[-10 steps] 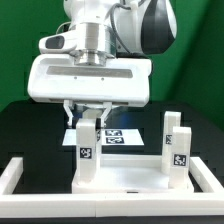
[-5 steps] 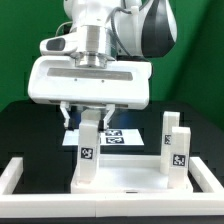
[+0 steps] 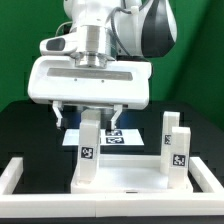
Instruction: Assemble desk
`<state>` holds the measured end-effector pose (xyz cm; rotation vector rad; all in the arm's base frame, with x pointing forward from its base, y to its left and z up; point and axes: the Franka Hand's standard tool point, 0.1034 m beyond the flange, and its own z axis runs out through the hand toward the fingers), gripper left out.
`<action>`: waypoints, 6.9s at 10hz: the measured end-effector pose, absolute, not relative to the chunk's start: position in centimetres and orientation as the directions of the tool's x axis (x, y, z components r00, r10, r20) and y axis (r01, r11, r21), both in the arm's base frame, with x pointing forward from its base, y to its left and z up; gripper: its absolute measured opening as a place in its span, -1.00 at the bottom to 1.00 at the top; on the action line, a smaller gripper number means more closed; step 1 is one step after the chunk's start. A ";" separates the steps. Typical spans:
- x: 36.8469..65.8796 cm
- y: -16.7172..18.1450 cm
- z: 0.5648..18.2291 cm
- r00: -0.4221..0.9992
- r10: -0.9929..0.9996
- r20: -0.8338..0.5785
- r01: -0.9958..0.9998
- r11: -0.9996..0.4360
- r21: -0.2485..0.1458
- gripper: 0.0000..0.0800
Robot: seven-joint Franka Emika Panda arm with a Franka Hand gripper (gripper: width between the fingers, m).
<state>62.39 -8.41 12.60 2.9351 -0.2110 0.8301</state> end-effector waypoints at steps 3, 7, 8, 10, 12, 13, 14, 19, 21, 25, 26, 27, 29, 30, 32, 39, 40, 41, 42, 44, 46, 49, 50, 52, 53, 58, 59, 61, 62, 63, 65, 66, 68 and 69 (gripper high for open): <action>62.4 -8.4 12.6 0.843 -0.109 0.526 -0.155 -0.987 0.043 0.62; 61.4 -6.1 13.1 0.911 -0.199 0.360 -0.187 -0.980 -0.068 0.62; 61.3 -6.1 12.8 0.912 -0.201 0.356 -0.189 -0.980 -0.068 0.62; 60.6 -5.4 11.9 0.952 -0.212 0.221 -0.194 -0.976 -0.100 0.62; 60.3 -6.8 11.7 0.974 -0.196 0.111 -0.186 -0.978 -0.098 0.62; 60.8 -7.8 12.1 0.975 -0.201 0.095 -0.192 -0.977 -0.097 0.62; 61.1 -8.4 12.2 0.973 -0.207 0.102 -0.197 -0.976 -0.094 0.62; 61.1 -8.2 12.2 0.952 -0.292 0.092 -0.282 -0.953 -0.107 -0.02; 61.1 -8.1 12.2 0.918 -0.389 0.081 -0.379 -0.918 -0.118 -0.27; 61.5 -8.0 12.2 0.690 -0.724 0.007 -0.716 -0.684 -0.142 -0.27; 61.6 -8.0 12.2 0.590 -0.807 -0.023 -0.800 -0.580 -0.155 -0.27; 61.7 -7.9 12.2 0.435 -0.898 -0.071 -0.893 -0.420 -0.164 -0.27; 62.5 -7.7 12.1 0.195 -0.970 -0.149 -0.973 -0.171 -0.157 -0.27; 62.8 -7.4 12.1 0.130 -0.979 -0.156 -0.983 -0.107 -0.150 -0.27; 62.8 -7.3 12.0 0.091 -0.983 -0.161 -0.987 -0.067 -0.144 -0.07; 62.6 -6.8 11.7 0.702 -0.711 -0.025 -0.704 -0.689 -0.169 0.62; 62.6 -6.8 11.7 0.737 -0.675 -0.016 -0.668 -0.725 -0.169 0.62; 62.6 -6.8 11.7 0.818 -0.575 0.008 -0.567 -0.809 -0.157 0.62; 62.8 -6.8 11.7 0.931 -0.362 0.043 -0.357 -0.929 -0.100 0.62; 63.2 -7.1 11.5 0.995 -0.100 0.031 -0.096 -0.991 -0.095 0.62; 63.2 -7.1 11.4 0.989 -0.145 0.027 -0.141 -0.985 -0.096 0.55; 63.2 -7.1 11.4 0.955 -0.297 0.012 -0.295 -0.950 -0.101 0.10; 63.2 -7.1 11.4 0.927 -0.376 0.003 -0.374 -0.922 -0.102 -0.28; 63.2 -6.9 11.4 0.857 -0.514 -0.012 -0.513 -0.853 -0.101 -0.28; 63.3 -6.5 11.4 0.780 -0.625 -0.025 -0.624 -0.775 -0.099 -0.28; 63.6 -6.2 11.3 0.120 -0.984 -0.132 -0.989 -0.107 -0.102 -0.28; 63.6 -6.0 11.3 -0.001 -0.989 -0.146 -0.996 0.014 -0.090 -0.28; 63.7 -5.7 11.3 -0.112 -0.981 -0.157 -0.990 0.125 -0.073 -0.27; 63.7 -5.7 11.3 -0.091 -0.984 -0.156 -0.992 0.104 -0.076 -0.27; 63.7 -5.7 11.3 -0.055 -0.987 -0.153 -0.994 0.068 -0.082 0.03; 63.5 -5.8 11.1 0.152 -0.982 -0.110 -0.985 -0.142 -0.094 0.55; 63.5 -5.7 11.3 0.332 -0.939 -0.086 -0.941 -0.324 -0.095 0.55; 63.7 -5.5 11.4 0.484 -0.873 -0.065 -0.873 -0.476 -0.108 0.62; 63.7 -5.6 11.4 0.558 -0.828 -0.054 -0.828 -0.550 -0.112 0.62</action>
Offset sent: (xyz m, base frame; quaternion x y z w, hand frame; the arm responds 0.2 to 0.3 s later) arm 0.0000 0.0000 0.0000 0.0000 0.0000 0.0000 1.0000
